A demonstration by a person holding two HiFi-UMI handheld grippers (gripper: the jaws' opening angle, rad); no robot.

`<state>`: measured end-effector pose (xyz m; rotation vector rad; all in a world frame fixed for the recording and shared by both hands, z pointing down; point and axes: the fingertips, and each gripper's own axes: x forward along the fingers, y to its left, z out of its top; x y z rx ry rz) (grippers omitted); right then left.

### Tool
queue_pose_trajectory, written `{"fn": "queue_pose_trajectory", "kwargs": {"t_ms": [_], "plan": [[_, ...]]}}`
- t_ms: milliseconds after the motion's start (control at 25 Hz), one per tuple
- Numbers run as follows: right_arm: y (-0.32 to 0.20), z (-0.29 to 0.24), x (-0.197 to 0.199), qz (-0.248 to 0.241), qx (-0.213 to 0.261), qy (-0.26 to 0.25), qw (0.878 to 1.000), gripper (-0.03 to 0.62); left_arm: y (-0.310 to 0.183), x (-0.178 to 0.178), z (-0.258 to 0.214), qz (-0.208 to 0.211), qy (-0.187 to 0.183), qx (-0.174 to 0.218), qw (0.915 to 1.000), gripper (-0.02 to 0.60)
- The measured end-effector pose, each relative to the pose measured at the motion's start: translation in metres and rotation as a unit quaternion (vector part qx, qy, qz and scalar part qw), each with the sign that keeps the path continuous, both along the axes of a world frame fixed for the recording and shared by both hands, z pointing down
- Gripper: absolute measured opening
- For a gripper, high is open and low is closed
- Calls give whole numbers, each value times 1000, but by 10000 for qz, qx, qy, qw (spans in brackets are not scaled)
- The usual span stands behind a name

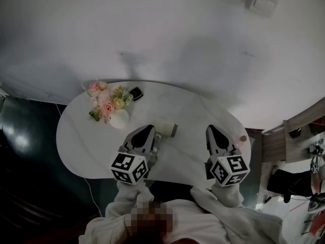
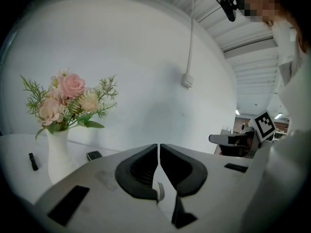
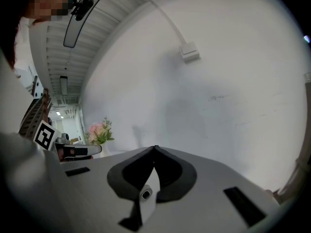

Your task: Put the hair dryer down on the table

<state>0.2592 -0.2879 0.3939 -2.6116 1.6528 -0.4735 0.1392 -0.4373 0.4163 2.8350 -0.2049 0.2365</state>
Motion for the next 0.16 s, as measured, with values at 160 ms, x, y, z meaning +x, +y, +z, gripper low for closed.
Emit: {"fn": "queue_pose_trajectory", "kwargs": {"t_ms": [160], "plan": [[-1, 2, -1, -22, -6, -9, 10000, 48, -3, -2, 5, -62, -65, -24, 10000, 28]]}}
